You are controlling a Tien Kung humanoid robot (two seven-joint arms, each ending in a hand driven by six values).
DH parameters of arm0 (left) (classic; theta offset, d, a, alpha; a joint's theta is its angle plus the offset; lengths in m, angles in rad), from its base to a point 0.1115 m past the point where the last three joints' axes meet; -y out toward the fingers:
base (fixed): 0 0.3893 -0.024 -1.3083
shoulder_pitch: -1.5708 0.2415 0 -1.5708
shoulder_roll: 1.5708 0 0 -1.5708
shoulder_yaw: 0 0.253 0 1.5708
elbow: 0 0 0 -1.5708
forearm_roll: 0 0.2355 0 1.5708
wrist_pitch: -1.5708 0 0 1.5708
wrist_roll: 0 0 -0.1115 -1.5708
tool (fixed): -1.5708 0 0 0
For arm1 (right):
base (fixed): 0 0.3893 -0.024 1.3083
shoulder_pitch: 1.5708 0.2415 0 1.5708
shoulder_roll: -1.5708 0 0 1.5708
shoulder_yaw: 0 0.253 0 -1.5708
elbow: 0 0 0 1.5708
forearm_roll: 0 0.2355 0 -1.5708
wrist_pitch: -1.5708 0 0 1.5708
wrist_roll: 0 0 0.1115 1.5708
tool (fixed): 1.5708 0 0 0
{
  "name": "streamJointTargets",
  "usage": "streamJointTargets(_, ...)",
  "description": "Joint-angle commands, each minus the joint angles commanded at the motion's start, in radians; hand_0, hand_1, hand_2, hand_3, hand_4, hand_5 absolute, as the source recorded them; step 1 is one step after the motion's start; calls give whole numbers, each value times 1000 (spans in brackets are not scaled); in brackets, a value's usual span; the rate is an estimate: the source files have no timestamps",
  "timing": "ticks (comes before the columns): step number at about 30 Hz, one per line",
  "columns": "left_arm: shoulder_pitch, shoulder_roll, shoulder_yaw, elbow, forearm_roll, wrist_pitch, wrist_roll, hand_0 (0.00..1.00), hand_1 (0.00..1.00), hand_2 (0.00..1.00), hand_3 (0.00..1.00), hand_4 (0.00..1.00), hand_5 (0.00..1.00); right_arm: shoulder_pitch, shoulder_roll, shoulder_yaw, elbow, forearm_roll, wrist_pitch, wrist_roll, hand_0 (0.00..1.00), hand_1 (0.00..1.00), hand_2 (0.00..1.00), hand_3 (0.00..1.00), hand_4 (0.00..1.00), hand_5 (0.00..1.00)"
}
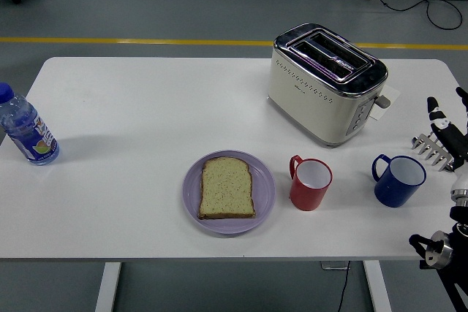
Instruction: Pick up the cup,pour liquid into bread,place the cup on the desk
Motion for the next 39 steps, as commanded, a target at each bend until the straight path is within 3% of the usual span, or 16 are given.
streamJointTargets(8,2,-1,3,0,1,1,-1,634,645,655,545,319,842,-16,12,114,22,331,267,-131,735,661,698,644,583,105)
streamJointTargets(9,3,-1,4,1,2,1,-1,634,645,655,546,320,842,-18,14,130,21,363,297,-156,732,660,692,636,585,165)
streamJointTargets(14,7,-1,9,1,0,1,-1,634,645,655,546,320,842,-26,16,194,10,489,484,-302,732,660,692,636,585,165)
streamJointTargets(15,8,-1,10,1,-1,1,0,634,645,655,545,319,844,-27,17,202,5,521,516,-318,732,659,687,635,593,235)
streamJointTargets(25,13,-1,17,2,-2,2,-1,633,645,655,545,320,844,-34,25,234,-31,707,592,-343,711,632,668,630,591,192)
streamJointTargets(27,14,-1,18,2,-2,2,-1,633,645,655,544,319,843,-34,25,236,-33,714,594,-345,690,615,655,627,592,240)
streamJointTargets(39,14,-1,20,2,0,2,0,634,645,655,545,320,843,-42,34,233,-49,754,570,-338,651,585,633,620,589,224)
